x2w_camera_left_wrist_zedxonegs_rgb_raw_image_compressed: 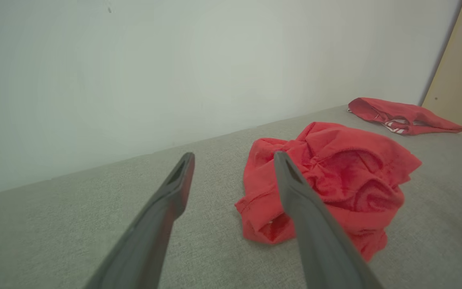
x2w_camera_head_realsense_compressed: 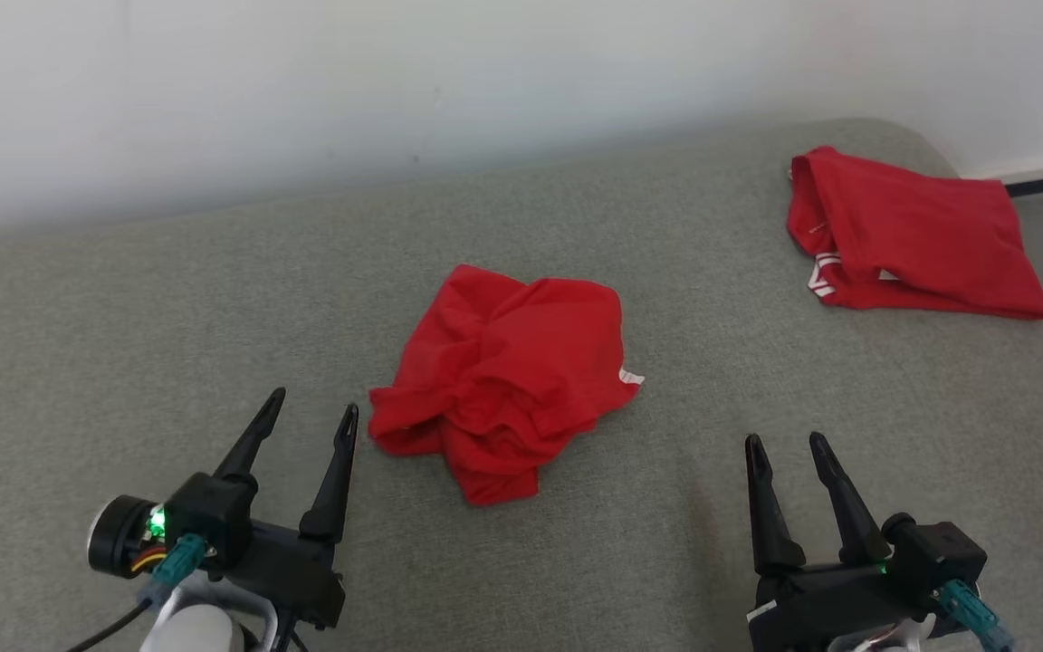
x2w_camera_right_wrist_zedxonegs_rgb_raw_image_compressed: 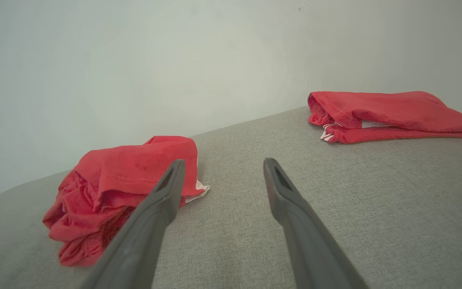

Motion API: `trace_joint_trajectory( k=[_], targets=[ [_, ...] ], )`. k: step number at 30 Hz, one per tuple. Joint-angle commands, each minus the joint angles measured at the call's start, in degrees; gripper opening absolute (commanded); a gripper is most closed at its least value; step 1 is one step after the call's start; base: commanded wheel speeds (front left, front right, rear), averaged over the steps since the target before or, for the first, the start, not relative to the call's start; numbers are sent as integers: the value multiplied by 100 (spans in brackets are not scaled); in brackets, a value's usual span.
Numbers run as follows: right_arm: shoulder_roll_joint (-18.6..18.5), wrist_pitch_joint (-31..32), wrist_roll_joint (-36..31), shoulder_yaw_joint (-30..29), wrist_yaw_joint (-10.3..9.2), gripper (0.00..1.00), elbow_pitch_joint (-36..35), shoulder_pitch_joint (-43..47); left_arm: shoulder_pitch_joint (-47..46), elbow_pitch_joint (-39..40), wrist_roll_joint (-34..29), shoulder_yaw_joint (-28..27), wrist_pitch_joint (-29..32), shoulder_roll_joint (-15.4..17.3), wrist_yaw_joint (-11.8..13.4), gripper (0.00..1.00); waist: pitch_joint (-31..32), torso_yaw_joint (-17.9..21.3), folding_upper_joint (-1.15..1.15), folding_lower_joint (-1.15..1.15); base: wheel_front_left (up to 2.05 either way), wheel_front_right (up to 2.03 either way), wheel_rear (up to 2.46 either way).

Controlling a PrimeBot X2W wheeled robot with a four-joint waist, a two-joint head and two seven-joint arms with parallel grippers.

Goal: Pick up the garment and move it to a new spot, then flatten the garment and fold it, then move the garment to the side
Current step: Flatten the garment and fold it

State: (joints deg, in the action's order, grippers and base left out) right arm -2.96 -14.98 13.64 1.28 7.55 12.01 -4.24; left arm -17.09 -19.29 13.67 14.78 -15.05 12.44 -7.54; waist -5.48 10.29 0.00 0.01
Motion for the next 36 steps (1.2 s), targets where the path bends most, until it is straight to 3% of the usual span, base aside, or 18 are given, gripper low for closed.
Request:
trace_joint_trajectory(
  k=[1,15,16,17,18,25,36],
  targets=[
    [19,-27,21,21,-16,100,-21,-73,-108,-36,48,7,-16,34,11,100,-336,349,0,-1,0,0,0],
    [20,-26,173,-4,-16,100,-75,-279,-865,-1462,436,780,-16,290,11,100,-706,817,0,-1,0,0,0],
    [20,-26,174,-7,-16,100,-82,-286,-928,-1524,453,802,-16,282,11,40,-716,818,0,-1,0,0,0],
    [21,-26,169,-16,-16,100,-89,-293,-1001,-1557,432,787,-17,274,11,11,-722,813,0,-1,0,0,0],
    [20,-27,160,-27,-16,100,-94,-297,-1060,-1597,421,771,-16,259,11,0,-723,801,0,-1,0,0,0],
    [20,-27,48,-135,-16,100,-88,-197,-993,-998,100,350,-17,85,48,0,-452,444,0,-1,0,0,0],
    [20,-26,91,-94,-16,100,-22,3,-154,199,-278,238,-16,-19,105,0,42,-404,0,-1,0,0,0]
  ],
)
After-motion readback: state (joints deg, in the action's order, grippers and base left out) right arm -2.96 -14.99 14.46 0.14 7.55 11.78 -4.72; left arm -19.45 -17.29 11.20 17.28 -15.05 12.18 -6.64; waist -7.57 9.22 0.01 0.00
